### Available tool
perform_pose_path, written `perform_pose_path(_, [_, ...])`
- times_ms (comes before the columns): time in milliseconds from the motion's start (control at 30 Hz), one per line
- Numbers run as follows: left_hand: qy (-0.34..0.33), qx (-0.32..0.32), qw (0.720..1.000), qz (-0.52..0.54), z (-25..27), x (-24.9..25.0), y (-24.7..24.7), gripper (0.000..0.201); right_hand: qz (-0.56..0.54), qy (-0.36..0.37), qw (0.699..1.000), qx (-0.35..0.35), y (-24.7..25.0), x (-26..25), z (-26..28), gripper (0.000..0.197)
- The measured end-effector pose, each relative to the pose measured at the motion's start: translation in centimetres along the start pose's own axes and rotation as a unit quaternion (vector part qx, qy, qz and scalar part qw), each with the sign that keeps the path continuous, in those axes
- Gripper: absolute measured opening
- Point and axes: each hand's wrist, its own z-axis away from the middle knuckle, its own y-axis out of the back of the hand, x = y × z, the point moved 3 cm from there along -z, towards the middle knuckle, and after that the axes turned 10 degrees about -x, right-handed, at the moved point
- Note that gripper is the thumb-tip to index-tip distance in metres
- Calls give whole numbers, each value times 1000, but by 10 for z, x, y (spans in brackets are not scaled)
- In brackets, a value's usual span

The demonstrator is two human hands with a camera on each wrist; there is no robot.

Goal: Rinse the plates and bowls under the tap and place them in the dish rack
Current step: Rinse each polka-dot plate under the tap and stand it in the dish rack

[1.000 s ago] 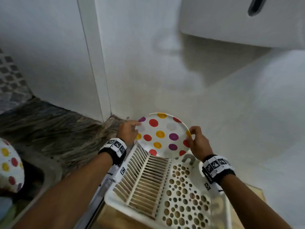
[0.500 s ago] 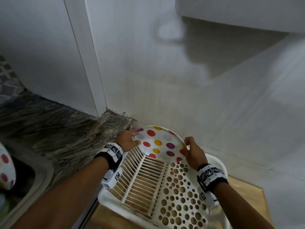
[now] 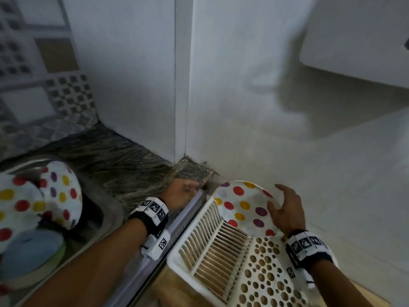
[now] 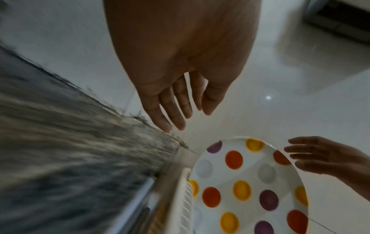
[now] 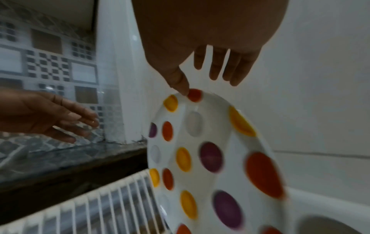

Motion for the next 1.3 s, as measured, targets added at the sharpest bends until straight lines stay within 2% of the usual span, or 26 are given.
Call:
perform_pose_path(67, [-13,39,997,67,33,-14,31,28,-30,49,998,-1,-8,-36,-7,54])
perform_pose_path(133, [-31,107,993,35,70,-35,66,24,-87,97,991,-38,-26,-82,-10,50])
perform_pose_path(167, [-26,118,992,44,92,-45,82,23,-117,114,985,-62,-38,-106,-10,47])
perform_pose_path(267, [-11,180,979,93,161,-68,127,20,-211,173,952,-140,-82,-186,-2,39])
perform_pose_path(400, [43,283,957,47,252,-106,184,18,-295,216,902,-230,-144,-286,20,30])
perform_pose_path(500, [71,377,921,66,310,-135,219,18,-268,218,882,-321,-190,-348,29,28])
perform_pose_path(567, [99,398,909,69,338,-154,240,20,-196,263,895,-303,-211,-385,32,34])
perform_pose_path(633, [106,400,907,73,354,-170,257,26,-186,301,871,-339,-236,-416,31,45])
perform_pose_path(667, [109,396,909,73,357,-174,263,23,-176,284,866,-372,-247,-432,32,39])
perform_pose_path(733, [107,397,907,88,355,-179,274,17,-153,261,877,-374,-265,-454,23,29])
perform_pose_path(800, [92,401,896,167,344,-184,283,19,-161,287,864,-381,-285,-470,9,40])
perform_pose_path(833, [84,403,892,189,335,-186,289,22,-163,284,867,-374,-297,-475,-2,43])
perform_pose_path(933, [87,399,893,189,307,-203,300,33,-110,261,871,-402,-332,-487,-30,37])
perform_pose_path(1033, [108,398,894,177,281,-217,302,32,-33,233,872,-429,-359,-495,-46,44])
perform_pose_path(1167, [131,404,893,151,256,-228,303,24,11,254,869,-424,-377,-499,-61,34])
perform_pose_path(1300, [147,387,901,131,251,-242,310,22,33,284,866,-410,-371,-508,-66,37])
